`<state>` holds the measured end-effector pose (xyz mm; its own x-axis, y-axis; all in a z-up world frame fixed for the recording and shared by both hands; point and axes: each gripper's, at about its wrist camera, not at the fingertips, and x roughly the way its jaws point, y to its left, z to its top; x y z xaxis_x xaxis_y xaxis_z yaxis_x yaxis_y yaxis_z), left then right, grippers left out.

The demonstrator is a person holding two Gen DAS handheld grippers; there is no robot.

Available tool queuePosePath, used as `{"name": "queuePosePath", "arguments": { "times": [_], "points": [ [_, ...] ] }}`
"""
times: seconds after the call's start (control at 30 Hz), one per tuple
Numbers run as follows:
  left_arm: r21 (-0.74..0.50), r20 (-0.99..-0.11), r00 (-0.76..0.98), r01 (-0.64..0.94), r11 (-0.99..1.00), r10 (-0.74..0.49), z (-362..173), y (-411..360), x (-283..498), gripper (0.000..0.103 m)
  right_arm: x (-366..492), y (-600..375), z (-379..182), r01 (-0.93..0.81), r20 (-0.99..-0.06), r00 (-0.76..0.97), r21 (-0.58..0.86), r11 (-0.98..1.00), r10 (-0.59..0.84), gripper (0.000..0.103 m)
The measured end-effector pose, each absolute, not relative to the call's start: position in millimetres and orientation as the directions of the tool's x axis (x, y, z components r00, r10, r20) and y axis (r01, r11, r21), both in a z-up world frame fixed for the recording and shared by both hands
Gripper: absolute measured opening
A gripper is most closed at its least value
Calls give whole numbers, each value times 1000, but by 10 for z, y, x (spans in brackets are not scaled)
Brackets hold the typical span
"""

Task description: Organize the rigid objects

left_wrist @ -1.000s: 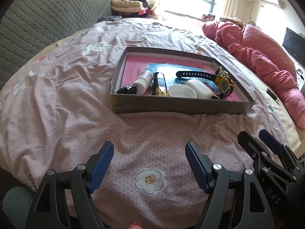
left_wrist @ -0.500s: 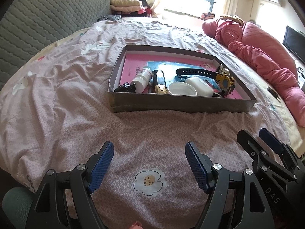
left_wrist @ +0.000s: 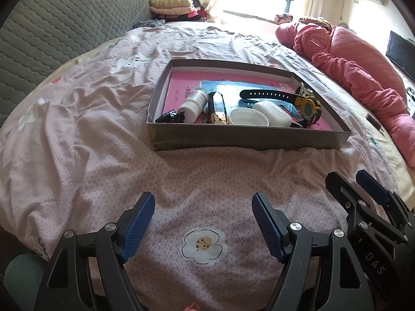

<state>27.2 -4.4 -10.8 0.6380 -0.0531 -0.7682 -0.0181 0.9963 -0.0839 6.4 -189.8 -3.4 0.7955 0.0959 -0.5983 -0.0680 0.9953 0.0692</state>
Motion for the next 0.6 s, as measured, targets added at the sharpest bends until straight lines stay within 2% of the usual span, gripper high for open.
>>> {"name": "queuePosePath", "arguments": {
  "times": [0.4, 0.6],
  "points": [
    [-63, -767, 641, -22, 998, -35, -107, -57, 267, 78, 80, -1893, -42, -68, -605, 791, 66, 995, 94, 69],
    [-94, -777, 626, -25, 995, -58, -144, -17, 287, 78, 86, -1906, -39, -66, -603, 792, 77, 995, 99, 69]
  ]
}}
